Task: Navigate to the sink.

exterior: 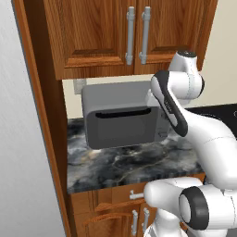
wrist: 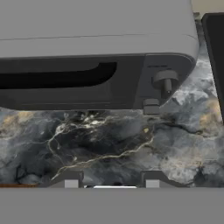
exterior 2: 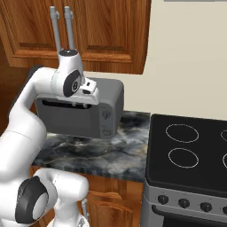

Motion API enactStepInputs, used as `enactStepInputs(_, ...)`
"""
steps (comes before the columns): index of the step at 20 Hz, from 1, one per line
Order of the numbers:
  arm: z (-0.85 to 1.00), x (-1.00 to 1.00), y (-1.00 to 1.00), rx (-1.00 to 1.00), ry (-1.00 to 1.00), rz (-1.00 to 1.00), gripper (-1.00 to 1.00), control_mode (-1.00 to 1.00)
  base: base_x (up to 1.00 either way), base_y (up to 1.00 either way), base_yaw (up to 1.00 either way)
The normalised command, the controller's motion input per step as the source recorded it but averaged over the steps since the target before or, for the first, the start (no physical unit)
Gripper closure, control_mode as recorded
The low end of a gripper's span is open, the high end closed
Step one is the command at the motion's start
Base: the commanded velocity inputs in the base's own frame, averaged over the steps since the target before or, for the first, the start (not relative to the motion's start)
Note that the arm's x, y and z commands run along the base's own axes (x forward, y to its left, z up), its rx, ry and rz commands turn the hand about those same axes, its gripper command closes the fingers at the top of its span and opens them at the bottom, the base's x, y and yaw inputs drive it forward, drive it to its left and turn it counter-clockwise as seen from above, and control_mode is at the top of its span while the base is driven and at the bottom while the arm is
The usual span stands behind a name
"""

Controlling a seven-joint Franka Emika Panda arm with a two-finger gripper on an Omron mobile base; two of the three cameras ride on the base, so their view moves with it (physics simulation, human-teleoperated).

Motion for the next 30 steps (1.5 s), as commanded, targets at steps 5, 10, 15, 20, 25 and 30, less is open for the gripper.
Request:
enactStepInputs(5, 0.0, -0.66, 0.04, 0.0, -0.08, 0.01, -1.0, -1.0, 0.0, 0.0, 0.0)
enactStepInputs(10, -0.16, -0.94, 0.0, 0.0, 0.04, 0.0, -1.0, -1.0, 0.0, 0.0, 0.0)
enactStepInputs(15, -0.23, -0.81, -0.23, 0.0, 0.0, 0.01, -1.0, -1.0, 0.0, 0.0, 0.0)
enactStepInputs(20, -0.19, -0.51, -0.27, 0.0, 0.0, 0.0, -1.0, -1.0, 0.0, 0.0, 0.0)
enactStepInputs(25, -0.05, -0.11, -0.16, 0.01, 0.0, 0.01, -1.0, 1.0, -0.42, -0.8, 0.04)
enactStepInputs(30, 0.0, 0.0, 0.0, 0.0, 0.0, 0.0, -1.0, 1.0, -0.39, -1.0, 0.06)
